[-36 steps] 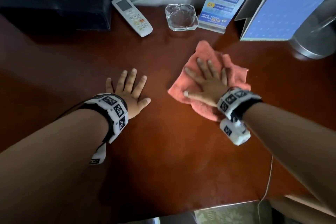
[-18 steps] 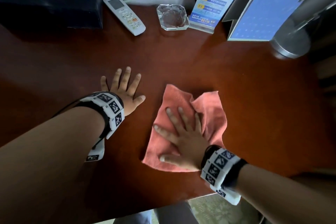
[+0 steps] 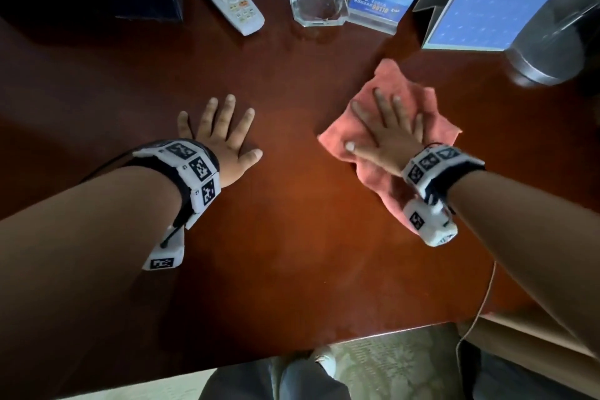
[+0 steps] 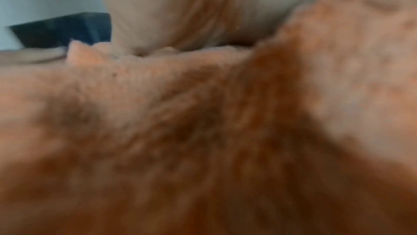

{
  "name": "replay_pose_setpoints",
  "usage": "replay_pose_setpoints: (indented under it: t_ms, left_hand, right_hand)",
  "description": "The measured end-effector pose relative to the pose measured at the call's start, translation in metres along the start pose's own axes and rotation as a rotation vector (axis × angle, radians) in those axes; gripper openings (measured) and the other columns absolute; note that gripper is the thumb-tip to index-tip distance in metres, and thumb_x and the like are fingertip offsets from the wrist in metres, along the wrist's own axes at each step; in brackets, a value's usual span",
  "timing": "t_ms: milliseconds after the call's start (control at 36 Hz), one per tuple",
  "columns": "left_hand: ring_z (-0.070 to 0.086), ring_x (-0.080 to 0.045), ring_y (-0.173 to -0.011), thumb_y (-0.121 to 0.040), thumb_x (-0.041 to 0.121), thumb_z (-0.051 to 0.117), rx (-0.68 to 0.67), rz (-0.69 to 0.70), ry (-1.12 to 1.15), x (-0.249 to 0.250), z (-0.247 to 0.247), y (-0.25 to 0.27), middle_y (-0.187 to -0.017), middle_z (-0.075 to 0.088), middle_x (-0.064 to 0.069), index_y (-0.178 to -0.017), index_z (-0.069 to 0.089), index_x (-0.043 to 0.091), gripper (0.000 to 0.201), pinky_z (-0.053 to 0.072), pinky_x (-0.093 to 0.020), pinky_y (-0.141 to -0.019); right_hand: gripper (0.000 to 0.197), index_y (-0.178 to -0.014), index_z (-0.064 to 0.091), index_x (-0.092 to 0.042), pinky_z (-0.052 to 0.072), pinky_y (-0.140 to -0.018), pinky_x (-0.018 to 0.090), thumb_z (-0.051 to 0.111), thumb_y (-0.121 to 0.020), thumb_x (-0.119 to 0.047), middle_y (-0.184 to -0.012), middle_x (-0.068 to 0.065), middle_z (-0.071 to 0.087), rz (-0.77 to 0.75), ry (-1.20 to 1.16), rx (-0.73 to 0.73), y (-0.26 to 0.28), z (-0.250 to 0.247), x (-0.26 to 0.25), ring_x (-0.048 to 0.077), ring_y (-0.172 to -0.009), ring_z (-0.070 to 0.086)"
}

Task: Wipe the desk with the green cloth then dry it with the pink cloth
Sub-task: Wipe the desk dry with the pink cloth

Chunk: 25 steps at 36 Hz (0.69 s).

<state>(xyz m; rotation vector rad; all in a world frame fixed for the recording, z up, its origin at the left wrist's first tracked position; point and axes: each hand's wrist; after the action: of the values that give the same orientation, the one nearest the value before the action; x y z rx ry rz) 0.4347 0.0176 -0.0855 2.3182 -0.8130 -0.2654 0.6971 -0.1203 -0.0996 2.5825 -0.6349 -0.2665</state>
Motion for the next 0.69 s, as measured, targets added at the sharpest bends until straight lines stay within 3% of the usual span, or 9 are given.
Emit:
replay_pose_setpoints:
  t_ms: [167,444,611,694]
  left_hand:
    - [-0.029,-0.02,-0.14,-0.092,0.064,0.008,0.012,-0.013,-0.006,0.001,0.001,0.0,-0.149,-0.038,0.004,-0.141,-0.028,0.037,0.067,-0.009,-0.056,-0.112]
    - [-0.023,-0.019,-0.142,-0.094,0.061,0.011,0.085,-0.058,-0.045,0.009,0.004,0.007,-0.153,-0.031,0.005,-0.145,-0.021,0.035,0.066,-0.003,-0.054,-0.114]
    - [-0.017,-0.019,-0.144,-0.095,0.057,0.013,0.229,-0.071,-0.094,0.022,0.009,0.019,-0.156,-0.022,0.002,-0.148,-0.016,0.029,0.066,-0.003,-0.059,-0.112]
    - [-0.016,-0.018,-0.144,-0.096,0.055,0.015,0.26,-0.027,-0.056,0.036,0.019,0.028,-0.156,-0.021,0.004,-0.149,-0.014,0.028,0.066,-0.004,-0.059,-0.112]
  right_hand:
    - [0.077,-0.142,-0.017,-0.054,-0.014,-0.109,0.062,0.028,-0.084,-0.076,-0.154,-0.008,-0.032,0.075,-0.067,0.051,0.009,0.012,-0.011,0.025,-0.141,-0.029]
    - [0.084,-0.14,-0.019,-0.055,-0.019,-0.103,0.068,0.03,-0.078,-0.082,-0.147,-0.007,-0.044,-0.24,0.017,-0.044,0.129,0.073,-0.074,0.027,-0.132,-0.044]
    - [0.082,-0.146,-0.003,-0.052,-0.025,-0.1,0.067,0.038,-0.08,-0.078,-0.153,-0.005,-0.035,-0.349,-0.005,-0.024,0.179,0.103,-0.102,0.025,-0.134,-0.043]
    - [0.071,-0.146,0.002,-0.051,-0.024,-0.102,0.065,0.031,-0.085,-0.074,-0.156,-0.006,-0.026,-0.361,-0.015,0.029,0.191,0.12,-0.106,0.024,-0.137,-0.038]
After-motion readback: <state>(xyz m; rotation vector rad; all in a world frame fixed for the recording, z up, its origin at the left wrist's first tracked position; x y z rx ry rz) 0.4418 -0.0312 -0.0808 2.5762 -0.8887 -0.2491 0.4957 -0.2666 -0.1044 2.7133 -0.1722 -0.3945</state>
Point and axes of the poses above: each hand's wrist, its own y-axis away from the middle knuckle, its own z-axis out of the palm, x = y × z
